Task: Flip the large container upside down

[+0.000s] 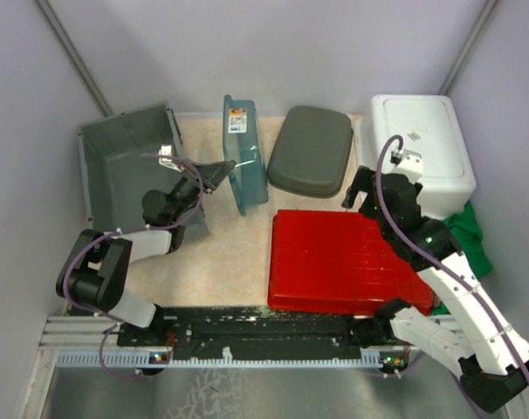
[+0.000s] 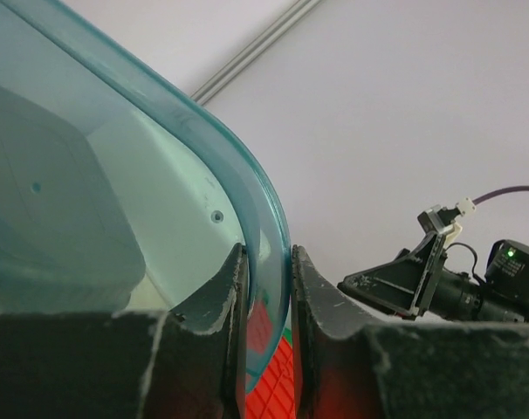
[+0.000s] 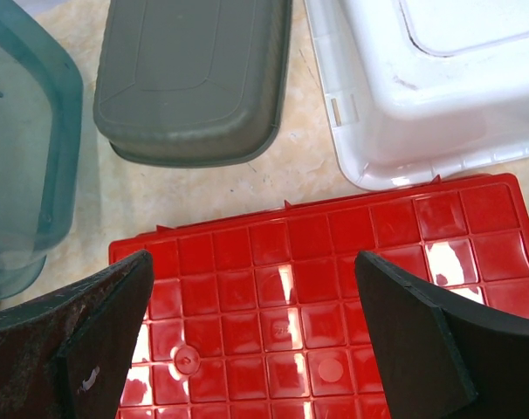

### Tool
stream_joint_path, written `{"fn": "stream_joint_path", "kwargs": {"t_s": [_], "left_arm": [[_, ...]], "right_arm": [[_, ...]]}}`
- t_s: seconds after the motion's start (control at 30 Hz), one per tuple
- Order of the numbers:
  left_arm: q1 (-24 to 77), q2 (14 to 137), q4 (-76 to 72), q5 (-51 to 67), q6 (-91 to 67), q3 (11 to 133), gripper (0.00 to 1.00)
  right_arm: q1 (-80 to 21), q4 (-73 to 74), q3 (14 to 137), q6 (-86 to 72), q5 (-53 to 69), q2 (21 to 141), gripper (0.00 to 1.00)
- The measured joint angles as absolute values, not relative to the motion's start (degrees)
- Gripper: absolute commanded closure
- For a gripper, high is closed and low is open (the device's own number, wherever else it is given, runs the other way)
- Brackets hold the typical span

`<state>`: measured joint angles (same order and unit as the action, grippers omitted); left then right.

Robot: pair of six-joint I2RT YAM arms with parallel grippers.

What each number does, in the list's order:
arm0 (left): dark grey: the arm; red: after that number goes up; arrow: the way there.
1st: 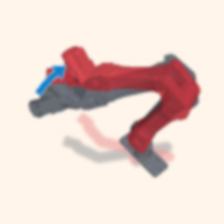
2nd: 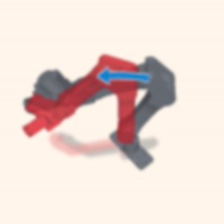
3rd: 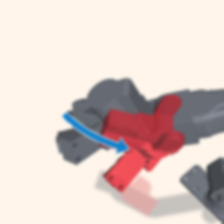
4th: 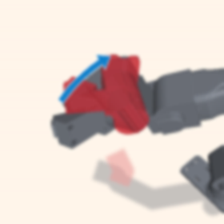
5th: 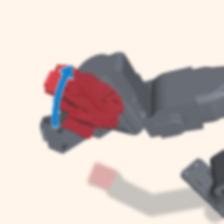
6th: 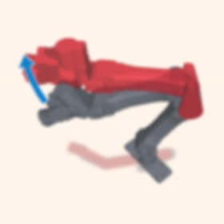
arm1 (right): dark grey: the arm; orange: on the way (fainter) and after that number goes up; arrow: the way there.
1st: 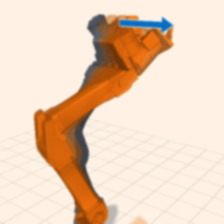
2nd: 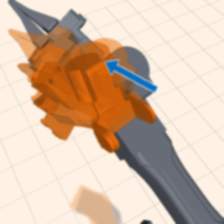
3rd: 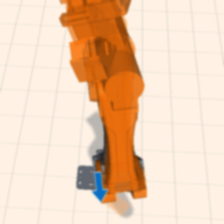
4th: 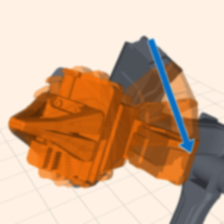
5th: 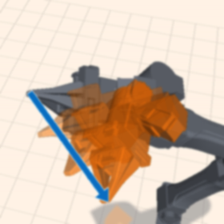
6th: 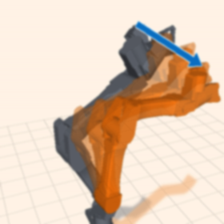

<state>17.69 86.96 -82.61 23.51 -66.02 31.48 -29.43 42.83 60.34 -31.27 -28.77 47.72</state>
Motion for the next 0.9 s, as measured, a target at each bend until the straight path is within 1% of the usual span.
{"fn": "stream_joint_path", "kwargs": {"t_s": [0.03,0.1,0.17,0.27,0.53,0.7,0.8,0.9], "left_arm": [[17.61,86.96,-82.41,24.12,-65.73,31.35,0.67],[17.56,86.91,-81.71,25.1,-65.36,31.33,0.59],[17.54,86.87,-77.89,25.78,-64.82,31.05,0.48],[17.45,86.83,-73.25,25.87,-63.64,30.48,0.35],[17.26,83.53,-59.13,25.1,-58.08,30.46,0.29],[17.69,81.58,-47.88,24.84,-52.53,35.16,0.22],[19.35,79.57,-37.98,22.55,-46.61,41.93,0.13],[22.76,78.02,-28.99,18.65,-39.66,49.52,0.01]], "right_arm": [[-29.43,42.78,60.34,-31.27,-28.75,47.83,0.02],[-29.43,42.61,60.34,-31.24,-28.73,48.18,0.01],[-29.43,42.37,60.34,-31.24,-28.58,48.8,0.01],[-29.43,42.06,60.34,-31.2,-28.38,49.65,0.01],[-29.43,41.06,59.88,-31.05,-28.32,50.35,0.01],[-29.43,40.42,59.51,-31.05,-27.97,50.72,0.02],[-29.43,39.81,59.33,-31.05,-27.7,50.98,0.02],[-29.43,39.79,59.2,-31.05,-27.18,51.27,0.02]]}}
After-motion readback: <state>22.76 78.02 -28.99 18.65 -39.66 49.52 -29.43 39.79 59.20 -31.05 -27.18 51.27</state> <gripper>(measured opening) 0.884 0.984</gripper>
